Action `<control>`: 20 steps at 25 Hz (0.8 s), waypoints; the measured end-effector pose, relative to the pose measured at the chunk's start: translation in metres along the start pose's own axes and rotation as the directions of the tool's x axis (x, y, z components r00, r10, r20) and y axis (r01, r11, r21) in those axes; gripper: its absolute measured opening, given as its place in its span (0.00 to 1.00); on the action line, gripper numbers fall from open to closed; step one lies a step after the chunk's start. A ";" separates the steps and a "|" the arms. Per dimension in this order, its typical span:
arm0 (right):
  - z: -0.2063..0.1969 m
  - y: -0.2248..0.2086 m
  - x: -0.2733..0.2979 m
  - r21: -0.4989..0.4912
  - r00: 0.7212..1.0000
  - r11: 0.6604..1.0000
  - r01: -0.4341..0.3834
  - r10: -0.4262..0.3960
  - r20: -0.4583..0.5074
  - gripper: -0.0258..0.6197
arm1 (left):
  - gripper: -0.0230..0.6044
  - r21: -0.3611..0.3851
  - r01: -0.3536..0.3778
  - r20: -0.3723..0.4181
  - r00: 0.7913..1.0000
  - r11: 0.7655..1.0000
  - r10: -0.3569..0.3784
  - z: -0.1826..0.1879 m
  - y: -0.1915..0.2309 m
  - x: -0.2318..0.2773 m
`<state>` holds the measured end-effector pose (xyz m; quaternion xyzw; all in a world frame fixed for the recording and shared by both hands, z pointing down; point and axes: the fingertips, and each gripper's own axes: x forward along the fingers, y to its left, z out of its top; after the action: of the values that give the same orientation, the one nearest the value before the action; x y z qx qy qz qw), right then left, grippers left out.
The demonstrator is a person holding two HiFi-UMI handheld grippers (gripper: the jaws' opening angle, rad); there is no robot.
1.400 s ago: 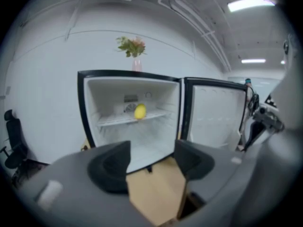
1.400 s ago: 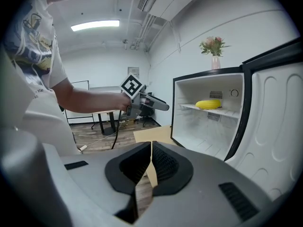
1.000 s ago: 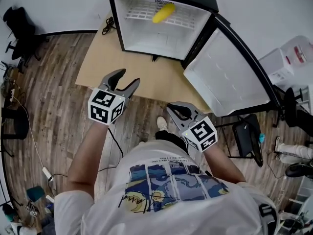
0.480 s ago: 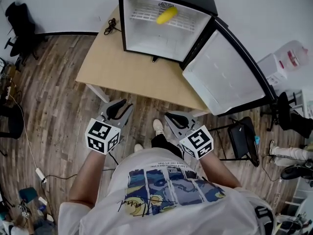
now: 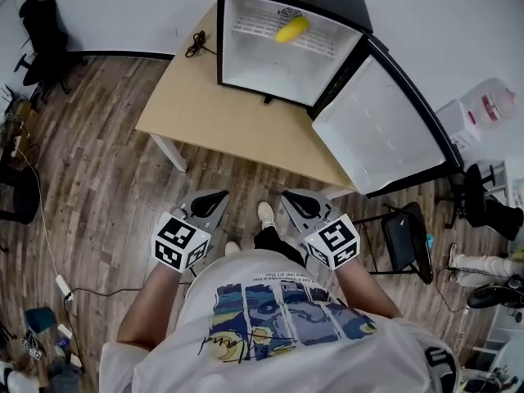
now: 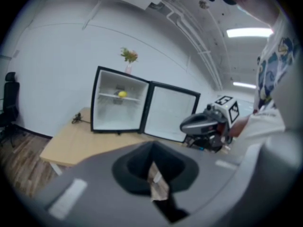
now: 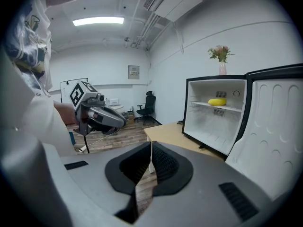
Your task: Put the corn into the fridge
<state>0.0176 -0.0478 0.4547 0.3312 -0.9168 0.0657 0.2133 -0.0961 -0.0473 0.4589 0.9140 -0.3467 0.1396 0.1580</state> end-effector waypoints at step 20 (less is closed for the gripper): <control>0.005 0.026 0.003 -0.036 1.000 0.999 -0.022 0.022 0.012 0.07 | 0.05 0.021 0.049 -0.010 0.999 0.999 -0.048 -0.014 -0.025 -0.018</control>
<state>-0.0031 -0.0308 0.4523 0.3175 -0.9227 0.0498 0.2128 -0.0944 -0.0137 0.4604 0.9231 -0.3221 0.1435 0.1535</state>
